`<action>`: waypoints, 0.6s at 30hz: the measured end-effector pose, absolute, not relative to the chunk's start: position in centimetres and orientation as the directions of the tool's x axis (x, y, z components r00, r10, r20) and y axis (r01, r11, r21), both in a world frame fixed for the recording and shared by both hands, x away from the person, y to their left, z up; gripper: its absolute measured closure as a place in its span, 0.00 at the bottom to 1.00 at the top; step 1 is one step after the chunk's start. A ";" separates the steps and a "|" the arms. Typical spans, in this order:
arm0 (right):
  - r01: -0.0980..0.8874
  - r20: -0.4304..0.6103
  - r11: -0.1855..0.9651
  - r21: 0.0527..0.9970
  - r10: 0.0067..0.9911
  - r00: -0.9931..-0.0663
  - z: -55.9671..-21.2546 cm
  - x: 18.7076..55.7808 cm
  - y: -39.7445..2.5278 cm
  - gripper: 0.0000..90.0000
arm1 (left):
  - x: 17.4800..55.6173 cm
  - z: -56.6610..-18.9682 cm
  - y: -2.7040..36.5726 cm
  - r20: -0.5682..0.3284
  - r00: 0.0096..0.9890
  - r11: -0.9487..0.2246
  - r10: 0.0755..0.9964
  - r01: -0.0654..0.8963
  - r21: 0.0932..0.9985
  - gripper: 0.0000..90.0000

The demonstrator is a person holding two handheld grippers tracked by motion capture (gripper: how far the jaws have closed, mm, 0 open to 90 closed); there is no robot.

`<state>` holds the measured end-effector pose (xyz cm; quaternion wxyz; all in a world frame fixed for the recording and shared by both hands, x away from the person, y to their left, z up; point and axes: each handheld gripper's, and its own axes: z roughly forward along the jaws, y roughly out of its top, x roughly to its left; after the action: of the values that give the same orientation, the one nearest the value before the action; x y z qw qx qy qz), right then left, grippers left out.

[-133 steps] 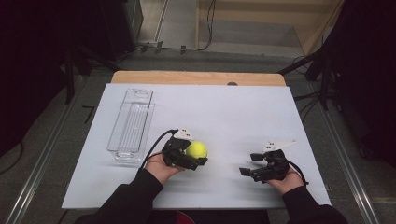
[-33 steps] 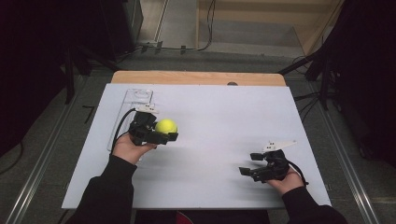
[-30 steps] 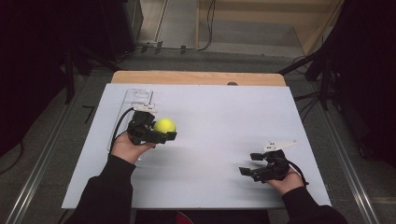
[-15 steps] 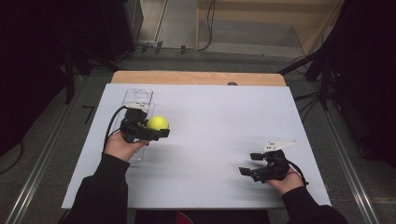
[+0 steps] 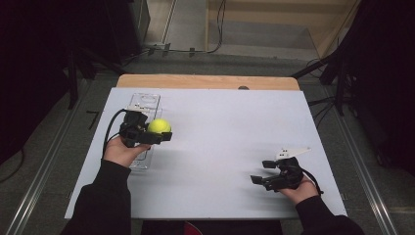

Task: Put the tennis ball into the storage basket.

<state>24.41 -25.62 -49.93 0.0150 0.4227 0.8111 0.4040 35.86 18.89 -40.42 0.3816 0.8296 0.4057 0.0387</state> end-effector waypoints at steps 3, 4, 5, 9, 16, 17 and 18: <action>0.675 0.318 0.315 0.667 0.698 -0.641 -49.9 24.4 -25.6 0.17 | 36.0 -40.3 19.3 -0.250 0.661 -0.370 0.708 0.648 0.666 0.29; 0.673 0.317 0.317 0.668 0.697 -0.643 -49.9 24.4 -25.6 0.17 | 36.0 -40.3 19.4 -0.251 0.657 -0.366 0.711 0.650 0.666 0.29; 0.675 0.319 0.315 0.667 0.699 -0.641 -49.9 24.4 -25.6 0.17 | 36.0 -40.3 19.6 -0.250 0.654 -0.363 0.714 0.652 0.665 0.29; 0.675 0.318 0.317 0.666 0.698 -0.642 -49.9 24.4 -25.6 0.17 | 36.2 -40.2 20.0 -0.255 0.643 -0.353 0.722 0.659 0.664 0.29; 0.675 0.318 0.318 0.666 0.698 -0.642 -49.9 24.4 -25.6 0.17 | 36.4 -40.0 20.9 -0.255 0.621 -0.332 0.741 0.669 0.666 0.29; 0.676 0.320 0.317 0.665 0.697 -0.642 -49.9 24.4 -25.6 0.17 | 36.4 -40.0 21.0 -0.255 0.619 -0.328 0.743 0.669 0.666 0.29; 0.676 0.319 0.318 0.665 0.698 -0.642 -49.9 24.4 -25.6 0.17 | 36.4 -40.0 21.2 -0.256 0.617 -0.326 0.744 0.670 0.667 0.29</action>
<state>24.41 -25.58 -49.93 0.0136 0.4231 0.8116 0.4026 36.44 21.15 -39.99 0.3846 0.8128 0.4349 0.0481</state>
